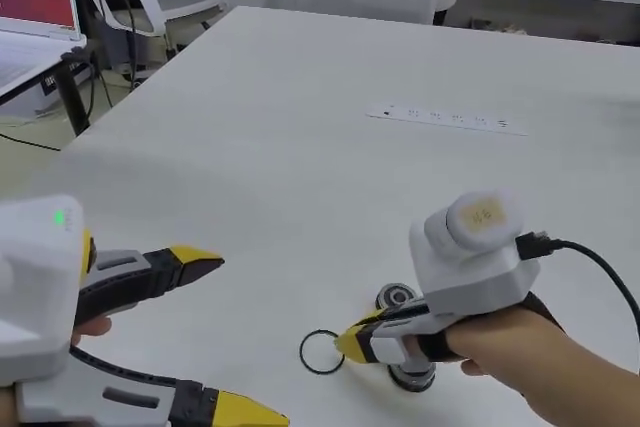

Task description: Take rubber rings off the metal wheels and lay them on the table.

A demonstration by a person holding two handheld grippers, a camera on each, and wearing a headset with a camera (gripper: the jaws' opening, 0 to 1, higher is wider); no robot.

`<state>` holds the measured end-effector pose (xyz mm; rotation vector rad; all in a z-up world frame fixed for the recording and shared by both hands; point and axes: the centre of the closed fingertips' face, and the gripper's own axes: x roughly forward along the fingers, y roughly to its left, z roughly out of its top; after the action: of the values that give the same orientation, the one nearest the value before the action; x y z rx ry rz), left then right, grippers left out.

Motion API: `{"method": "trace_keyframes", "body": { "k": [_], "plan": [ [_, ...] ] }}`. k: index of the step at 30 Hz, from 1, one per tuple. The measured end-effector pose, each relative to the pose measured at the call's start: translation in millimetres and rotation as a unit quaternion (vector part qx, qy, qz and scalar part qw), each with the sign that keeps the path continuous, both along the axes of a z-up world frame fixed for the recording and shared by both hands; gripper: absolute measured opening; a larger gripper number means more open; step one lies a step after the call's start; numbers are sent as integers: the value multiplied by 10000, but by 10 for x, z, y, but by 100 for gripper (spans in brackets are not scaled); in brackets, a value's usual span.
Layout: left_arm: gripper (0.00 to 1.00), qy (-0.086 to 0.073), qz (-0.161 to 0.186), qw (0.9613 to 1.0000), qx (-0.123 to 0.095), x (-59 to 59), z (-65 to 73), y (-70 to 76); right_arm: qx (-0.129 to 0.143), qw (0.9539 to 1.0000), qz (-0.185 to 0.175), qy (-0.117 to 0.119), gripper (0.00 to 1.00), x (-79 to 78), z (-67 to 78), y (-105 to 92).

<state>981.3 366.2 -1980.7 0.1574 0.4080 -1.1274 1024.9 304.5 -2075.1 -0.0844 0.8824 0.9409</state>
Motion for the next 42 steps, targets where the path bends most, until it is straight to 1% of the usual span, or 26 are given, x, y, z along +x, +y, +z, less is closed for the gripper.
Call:
{"method": "trace_keyframes", "body": {
  "k": [2,4,9,17,19,23,24,26,27,29,34,39,42],
  "plan": [
    [89,6,0,10000,20,-2,-5,2,-18,10000,-43,-35,9,18,11,-17],
    [89,-4,-7,10000,51,-5,-9,4,3,9999,-69,-94,11,38,57,-26],
    [89,-1,-20,10000,80,-9,-15,5,-6,9996,-36,-265,12,68,175,-61],
    [89,-16,-52,9999,123,-13,-21,2,137,9984,-37,-555,12,135,476,-102],
    [89,-9,-67,9999,135,-17,-26,1,199,9977,-56,-639,13,150,566,-113],
    [89,-10,-70,9999,138,-16,-29,1,426,9961,-133,-758,14,161,757,-141],
    [89,-9,-69,9999,138,-16,-29,1,448,9957,-142,-797,14,164,792,-154],
    [89,-11,-72,9999,141,-17,-30,1,496,9943,-161,-935,14,177,882,-196],
    [88,-10,-75,9999,148,-18,-32,1,564,9931,-151,-1021,14,172,940,-224],
    [88,-20,-80,9998,162,-18,-34,0,713,9916,-194,-1061,14,161,1012,-284],
    [89,-8,-107,9998,184,-25,-42,-6,781,9903,-234,-1129,15,129,1098,-443],
    [89,-13,-113,9997,197,-26,-44,-8,739,9912,-143,-1092,17,30,1069,-605],
    [88,-13,-125,9997,204,-30,-45,-11,785,9910,-169,-1071,18,6,1033,-682]
  ]
}}
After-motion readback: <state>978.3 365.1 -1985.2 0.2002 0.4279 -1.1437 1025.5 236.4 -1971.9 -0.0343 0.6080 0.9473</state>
